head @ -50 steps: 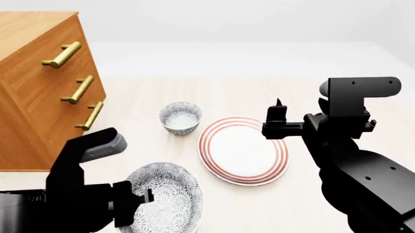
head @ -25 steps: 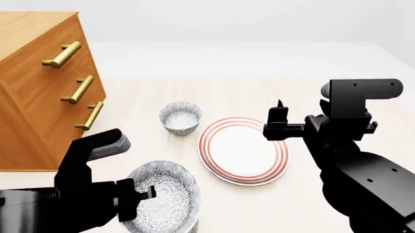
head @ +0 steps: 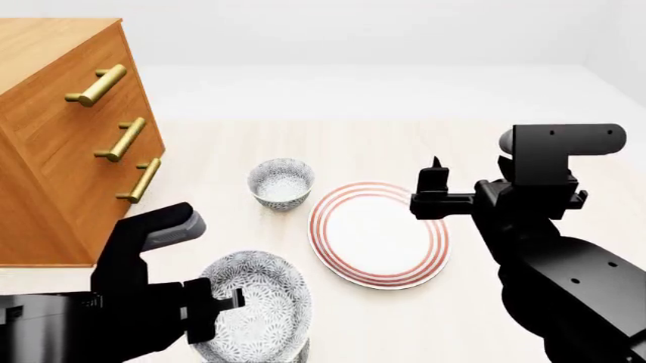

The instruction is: Stack the bowl in the middle on the bowl at the back.

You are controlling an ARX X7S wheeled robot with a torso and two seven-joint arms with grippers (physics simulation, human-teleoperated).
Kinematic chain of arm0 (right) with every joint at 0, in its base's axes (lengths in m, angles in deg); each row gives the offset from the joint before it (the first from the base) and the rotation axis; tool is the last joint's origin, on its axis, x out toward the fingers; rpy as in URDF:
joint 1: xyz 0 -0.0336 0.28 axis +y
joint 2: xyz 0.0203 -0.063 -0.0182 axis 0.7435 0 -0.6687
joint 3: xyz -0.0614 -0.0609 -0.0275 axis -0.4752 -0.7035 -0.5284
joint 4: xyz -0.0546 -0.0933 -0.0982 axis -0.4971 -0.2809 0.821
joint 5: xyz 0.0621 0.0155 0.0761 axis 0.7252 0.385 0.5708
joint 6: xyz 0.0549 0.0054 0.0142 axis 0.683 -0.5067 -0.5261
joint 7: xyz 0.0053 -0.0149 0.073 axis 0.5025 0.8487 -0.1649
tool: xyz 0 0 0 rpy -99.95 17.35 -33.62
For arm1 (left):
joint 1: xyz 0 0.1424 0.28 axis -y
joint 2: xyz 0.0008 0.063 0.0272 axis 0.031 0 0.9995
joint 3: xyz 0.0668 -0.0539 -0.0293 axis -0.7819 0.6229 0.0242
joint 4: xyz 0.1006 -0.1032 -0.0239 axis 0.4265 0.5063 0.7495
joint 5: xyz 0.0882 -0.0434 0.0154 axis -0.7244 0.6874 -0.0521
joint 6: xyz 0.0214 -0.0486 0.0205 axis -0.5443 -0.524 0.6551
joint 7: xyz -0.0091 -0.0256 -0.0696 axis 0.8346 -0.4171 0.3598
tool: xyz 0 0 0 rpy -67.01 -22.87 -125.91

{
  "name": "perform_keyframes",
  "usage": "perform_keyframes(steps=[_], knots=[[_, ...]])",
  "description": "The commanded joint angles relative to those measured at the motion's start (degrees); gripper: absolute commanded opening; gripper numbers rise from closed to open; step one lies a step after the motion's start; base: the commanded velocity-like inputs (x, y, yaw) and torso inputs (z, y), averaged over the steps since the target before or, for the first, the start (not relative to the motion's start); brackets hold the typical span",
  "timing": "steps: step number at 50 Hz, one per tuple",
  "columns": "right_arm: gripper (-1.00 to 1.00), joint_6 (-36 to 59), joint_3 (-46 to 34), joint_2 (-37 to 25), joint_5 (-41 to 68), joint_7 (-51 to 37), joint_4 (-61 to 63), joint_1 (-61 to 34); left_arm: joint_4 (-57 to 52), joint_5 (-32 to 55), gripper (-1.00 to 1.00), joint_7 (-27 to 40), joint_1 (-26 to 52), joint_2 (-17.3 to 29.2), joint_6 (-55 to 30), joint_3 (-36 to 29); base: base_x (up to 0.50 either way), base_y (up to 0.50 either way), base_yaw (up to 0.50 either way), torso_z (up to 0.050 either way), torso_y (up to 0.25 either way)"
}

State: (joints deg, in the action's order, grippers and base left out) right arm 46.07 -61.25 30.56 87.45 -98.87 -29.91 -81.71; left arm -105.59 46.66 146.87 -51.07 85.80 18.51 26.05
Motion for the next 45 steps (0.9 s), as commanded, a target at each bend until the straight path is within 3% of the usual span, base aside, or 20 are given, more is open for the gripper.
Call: perform_keyframes(steps=[1, 45], knots=[[1.0, -0.1, 0.1, -0.3, 0.5, -0.4, -0.1, 0.2, 1.1, -1.4, -1.0, -1.1, 0.3, -0.2, 0.2, -0.4, 0.0, 0.0, 0.0, 0.0, 0.0], [1.0, -1.2, 0.2, -1.1, 2.4, -2.1, -0.3, 1.0, 3.1, -5.1, -1.0, -3.0, -1.3, -0.3, -0.2, -3.3, 0.0, 0.0, 0.0, 0.0, 0.0]])
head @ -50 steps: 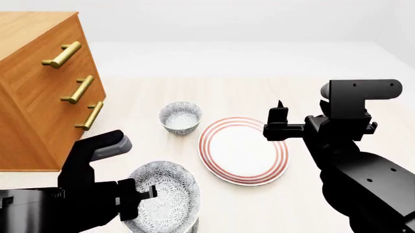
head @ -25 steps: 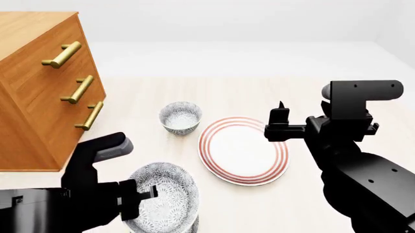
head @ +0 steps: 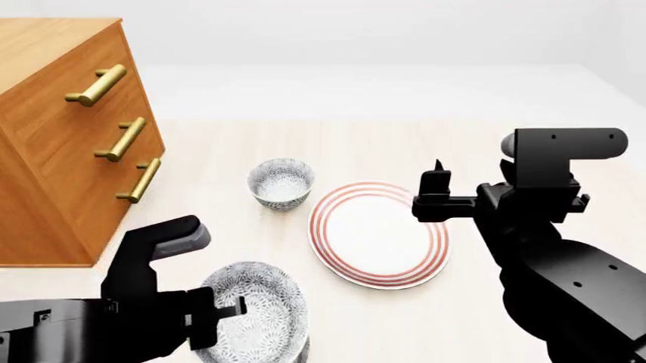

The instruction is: Stack the bowl in the middle on the bowl at the back.

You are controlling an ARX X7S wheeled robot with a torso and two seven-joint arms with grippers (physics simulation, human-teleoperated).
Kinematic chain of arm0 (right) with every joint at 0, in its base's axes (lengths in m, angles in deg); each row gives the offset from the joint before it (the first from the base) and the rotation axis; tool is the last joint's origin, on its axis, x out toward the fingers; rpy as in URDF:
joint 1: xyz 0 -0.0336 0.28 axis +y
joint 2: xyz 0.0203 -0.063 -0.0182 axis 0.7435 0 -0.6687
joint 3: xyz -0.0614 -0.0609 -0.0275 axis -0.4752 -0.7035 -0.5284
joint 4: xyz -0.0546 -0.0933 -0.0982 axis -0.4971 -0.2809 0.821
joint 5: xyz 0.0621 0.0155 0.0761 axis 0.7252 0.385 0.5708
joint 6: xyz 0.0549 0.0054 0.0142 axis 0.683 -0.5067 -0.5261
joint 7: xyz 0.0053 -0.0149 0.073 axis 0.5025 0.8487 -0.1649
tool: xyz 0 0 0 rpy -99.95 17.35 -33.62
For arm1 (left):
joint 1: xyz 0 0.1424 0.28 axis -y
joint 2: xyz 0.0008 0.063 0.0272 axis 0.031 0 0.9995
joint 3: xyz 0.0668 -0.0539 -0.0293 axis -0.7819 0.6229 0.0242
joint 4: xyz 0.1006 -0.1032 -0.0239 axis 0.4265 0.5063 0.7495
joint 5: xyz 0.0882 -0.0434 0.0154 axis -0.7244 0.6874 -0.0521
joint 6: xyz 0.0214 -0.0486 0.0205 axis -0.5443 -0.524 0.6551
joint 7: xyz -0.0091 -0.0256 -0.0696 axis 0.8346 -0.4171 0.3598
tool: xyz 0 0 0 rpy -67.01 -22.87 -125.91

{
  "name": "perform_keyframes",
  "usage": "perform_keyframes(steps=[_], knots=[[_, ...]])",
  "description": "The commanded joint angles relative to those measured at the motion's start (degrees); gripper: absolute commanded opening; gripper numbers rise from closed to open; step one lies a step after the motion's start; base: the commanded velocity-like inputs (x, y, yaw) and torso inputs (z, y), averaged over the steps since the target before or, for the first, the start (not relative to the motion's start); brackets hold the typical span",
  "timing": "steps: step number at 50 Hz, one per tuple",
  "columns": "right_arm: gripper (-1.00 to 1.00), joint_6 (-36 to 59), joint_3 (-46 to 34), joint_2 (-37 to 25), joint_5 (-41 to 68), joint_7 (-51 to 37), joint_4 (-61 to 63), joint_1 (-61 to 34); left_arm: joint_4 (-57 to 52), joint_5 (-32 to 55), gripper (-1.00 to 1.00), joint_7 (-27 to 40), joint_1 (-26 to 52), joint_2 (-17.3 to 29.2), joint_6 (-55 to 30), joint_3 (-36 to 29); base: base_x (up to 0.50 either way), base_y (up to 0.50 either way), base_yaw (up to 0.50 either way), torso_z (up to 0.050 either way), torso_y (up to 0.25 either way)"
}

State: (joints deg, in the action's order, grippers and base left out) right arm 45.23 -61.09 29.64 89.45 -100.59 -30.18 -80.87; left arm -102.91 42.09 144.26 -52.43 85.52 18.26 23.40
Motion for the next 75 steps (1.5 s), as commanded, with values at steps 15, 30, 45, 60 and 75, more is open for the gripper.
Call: perform_keyframes(steps=[15, 30, 45, 60, 75], knots=[[1.0, -0.4, 0.3, -0.4, 1.2, -1.0, 0.0, 0.0, -1.5, 1.1, 1.0, -0.9, 1.2, 0.4, -0.6, -0.8, 0.0, 0.0, 0.0, 0.0, 0.0], [1.0, 0.5, 0.4, -0.6, 2.7, -2.0, 0.3, -1.0, -6.1, 5.9, 1.0, 0.1, 5.8, 2.0, 0.3, 1.4, 0.0, 0.0, 0.0, 0.0, 0.001], [1.0, 6.5, 4.2, 1.1, 7.3, -5.2, 5.0, -3.2, -9.9, 5.0, 1.0, -0.3, 10.6, 5.1, 0.0, 5.7, 0.0, 0.0, 0.0, 0.0, 0.0], [1.0, 3.5, 7.9, -7.6, 60.8, -51.0, 6.2, -5.0, -21.1, -11.8, 1.0, -7.8, 12.1, 11.1, -3.2, 21.4, 0.0, 0.0, 0.0, 0.0, 0.0], [1.0, -35.4, -18.6, -33.6, 68.0, -64.7, 22.6, -6.4, -27.5, -15.9, 1.0, -10.6, -4.9, 15.4, -0.6, 41.8, 0.0, 0.0, 0.0, 0.0, 0.0]])
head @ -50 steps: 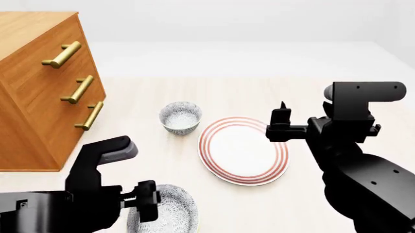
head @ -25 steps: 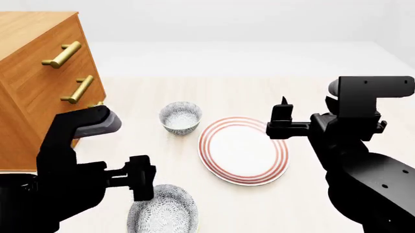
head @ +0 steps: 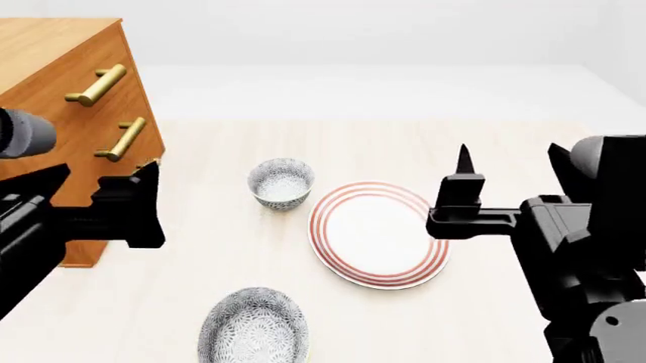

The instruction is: Stack the bowl in the middle on the bowl at the back.

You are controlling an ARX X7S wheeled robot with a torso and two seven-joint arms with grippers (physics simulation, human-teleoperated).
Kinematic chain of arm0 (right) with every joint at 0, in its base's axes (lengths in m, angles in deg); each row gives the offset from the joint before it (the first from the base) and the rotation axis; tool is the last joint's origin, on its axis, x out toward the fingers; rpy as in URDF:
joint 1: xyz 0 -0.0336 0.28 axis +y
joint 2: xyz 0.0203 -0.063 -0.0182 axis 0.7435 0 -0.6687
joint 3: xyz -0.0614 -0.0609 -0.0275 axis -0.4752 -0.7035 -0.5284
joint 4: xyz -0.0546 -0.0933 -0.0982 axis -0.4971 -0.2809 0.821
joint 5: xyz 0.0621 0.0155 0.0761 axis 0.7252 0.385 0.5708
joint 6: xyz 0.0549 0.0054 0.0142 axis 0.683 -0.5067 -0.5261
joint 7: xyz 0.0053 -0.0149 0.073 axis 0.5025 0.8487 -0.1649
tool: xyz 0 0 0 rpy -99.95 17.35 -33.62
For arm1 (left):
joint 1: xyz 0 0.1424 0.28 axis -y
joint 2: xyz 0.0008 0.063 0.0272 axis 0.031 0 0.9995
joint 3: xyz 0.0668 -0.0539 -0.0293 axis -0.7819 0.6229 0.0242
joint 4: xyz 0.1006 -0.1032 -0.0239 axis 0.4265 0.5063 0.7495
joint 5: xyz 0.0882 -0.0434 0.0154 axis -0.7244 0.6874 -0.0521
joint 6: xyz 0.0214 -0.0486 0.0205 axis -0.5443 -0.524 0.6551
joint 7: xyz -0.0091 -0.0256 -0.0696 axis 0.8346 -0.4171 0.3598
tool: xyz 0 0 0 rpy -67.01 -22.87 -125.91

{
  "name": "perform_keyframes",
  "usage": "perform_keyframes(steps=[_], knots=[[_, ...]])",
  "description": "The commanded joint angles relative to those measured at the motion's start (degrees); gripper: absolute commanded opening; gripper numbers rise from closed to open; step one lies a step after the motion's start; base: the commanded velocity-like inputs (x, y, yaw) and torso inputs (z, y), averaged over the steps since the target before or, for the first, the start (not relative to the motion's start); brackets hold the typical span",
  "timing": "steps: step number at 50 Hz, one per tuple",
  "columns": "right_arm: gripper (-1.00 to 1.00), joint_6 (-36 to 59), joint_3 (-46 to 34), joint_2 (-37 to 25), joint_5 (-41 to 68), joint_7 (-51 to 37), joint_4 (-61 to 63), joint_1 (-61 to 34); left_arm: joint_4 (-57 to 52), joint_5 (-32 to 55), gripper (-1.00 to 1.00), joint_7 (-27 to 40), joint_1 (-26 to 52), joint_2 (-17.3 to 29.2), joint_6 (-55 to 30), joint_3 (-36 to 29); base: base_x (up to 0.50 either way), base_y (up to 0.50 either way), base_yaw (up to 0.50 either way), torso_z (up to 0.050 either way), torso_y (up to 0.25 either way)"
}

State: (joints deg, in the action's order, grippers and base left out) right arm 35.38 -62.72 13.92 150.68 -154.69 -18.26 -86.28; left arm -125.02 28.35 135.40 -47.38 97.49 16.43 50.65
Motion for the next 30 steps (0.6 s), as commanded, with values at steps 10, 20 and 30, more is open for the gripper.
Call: perform_keyframes(steps=[10, 20, 30], knots=[[1.0, -16.9, 2.8, -17.4, 17.3, -10.7, 11.7, 5.3, -9.2, 8.0, 1.0, -0.4, -23.5, 3.7, -4.0, 38.4, 0.0, 0.0, 0.0, 0.0, 0.0], [1.0, -16.1, 15.9, -22.5, 26.8, -10.7, 11.7, 8.9, -8.9, 12.7, 1.0, 1.6, -25.3, 4.6, -5.0, 45.4, 0.0, 0.0, 0.0, 0.0, 0.0], [1.0, -13.0, 23.5, -20.7, 29.2, -10.7, 11.7, 13.3, -8.1, 12.8, 1.0, 2.1, -25.2, 5.1, -4.4, 45.8, 0.0, 0.0, 0.0, 0.0, 0.0]])
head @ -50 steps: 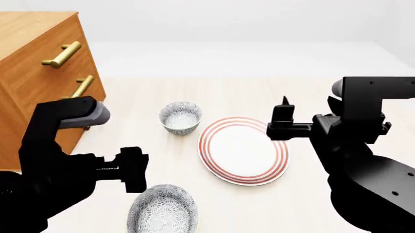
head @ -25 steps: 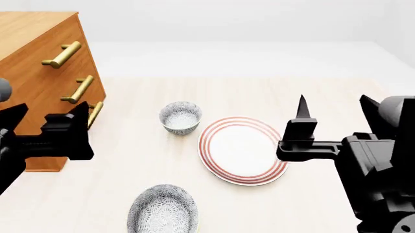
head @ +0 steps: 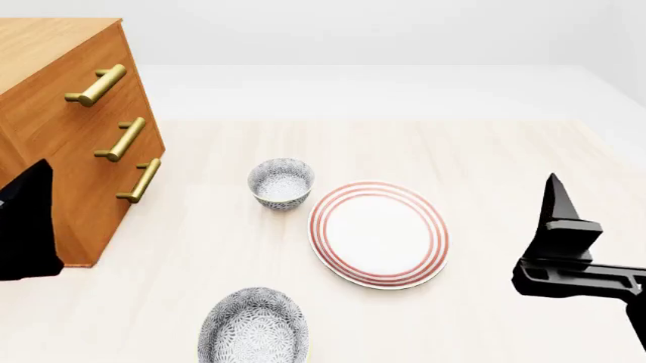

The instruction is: Stack the bowl in the middle on the bowl at the back.

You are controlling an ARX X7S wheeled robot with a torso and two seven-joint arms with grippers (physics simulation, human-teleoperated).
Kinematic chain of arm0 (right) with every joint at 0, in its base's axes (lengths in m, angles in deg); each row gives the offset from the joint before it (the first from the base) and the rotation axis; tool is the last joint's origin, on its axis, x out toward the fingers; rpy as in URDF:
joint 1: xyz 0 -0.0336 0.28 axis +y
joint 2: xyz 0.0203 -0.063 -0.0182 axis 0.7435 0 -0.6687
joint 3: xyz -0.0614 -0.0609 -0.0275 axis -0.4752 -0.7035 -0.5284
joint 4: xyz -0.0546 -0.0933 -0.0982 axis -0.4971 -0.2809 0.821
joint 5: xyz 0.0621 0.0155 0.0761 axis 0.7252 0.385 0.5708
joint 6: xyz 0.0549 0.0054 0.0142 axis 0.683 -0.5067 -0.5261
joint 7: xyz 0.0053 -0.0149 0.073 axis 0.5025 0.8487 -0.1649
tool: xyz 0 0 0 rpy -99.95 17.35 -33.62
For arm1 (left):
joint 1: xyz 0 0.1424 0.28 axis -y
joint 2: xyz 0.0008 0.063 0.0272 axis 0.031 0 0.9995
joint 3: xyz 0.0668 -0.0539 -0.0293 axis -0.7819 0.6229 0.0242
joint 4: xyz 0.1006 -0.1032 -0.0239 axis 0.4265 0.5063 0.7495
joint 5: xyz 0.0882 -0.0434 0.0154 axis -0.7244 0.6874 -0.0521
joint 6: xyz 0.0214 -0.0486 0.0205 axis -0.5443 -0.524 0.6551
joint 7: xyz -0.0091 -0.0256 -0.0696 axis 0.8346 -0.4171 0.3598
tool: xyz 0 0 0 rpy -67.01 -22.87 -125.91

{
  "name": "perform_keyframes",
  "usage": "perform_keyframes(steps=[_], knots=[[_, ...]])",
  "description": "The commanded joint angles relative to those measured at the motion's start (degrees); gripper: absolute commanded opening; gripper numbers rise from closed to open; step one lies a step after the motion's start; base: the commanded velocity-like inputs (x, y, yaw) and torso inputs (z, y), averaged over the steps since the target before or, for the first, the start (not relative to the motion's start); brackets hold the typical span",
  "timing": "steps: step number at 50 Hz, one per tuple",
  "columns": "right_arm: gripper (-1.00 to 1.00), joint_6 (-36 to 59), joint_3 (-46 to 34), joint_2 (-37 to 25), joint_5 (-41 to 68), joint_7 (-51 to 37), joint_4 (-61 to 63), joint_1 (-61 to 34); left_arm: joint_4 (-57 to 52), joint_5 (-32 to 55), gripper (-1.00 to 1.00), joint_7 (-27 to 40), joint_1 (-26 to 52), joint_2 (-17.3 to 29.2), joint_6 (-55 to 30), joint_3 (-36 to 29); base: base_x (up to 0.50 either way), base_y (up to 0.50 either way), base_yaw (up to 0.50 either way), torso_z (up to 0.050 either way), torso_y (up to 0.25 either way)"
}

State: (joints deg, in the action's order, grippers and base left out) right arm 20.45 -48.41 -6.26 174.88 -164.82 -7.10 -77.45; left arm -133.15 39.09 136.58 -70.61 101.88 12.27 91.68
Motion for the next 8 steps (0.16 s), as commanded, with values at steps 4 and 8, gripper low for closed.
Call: perform_keyframes(steps=[4, 8], knots=[[1.0, 3.0, 12.8, -0.4, 6.6, -0.5, 0.6, 6.1, 0.1, 2.2, 1.0, 1.0, -2.3, 0.2, -0.9, 5.8, 0.0, 0.0, 0.0, 0.0, 0.0], [1.0, 3.2, 15.4, -1.0, 8.1, -0.5, 0.6, 7.0, 0.0, 2.0, 1.0, 0.8, -2.5, -0.2, -2.0, 7.4, 0.0, 0.0, 0.0, 0.0, 0.0]])
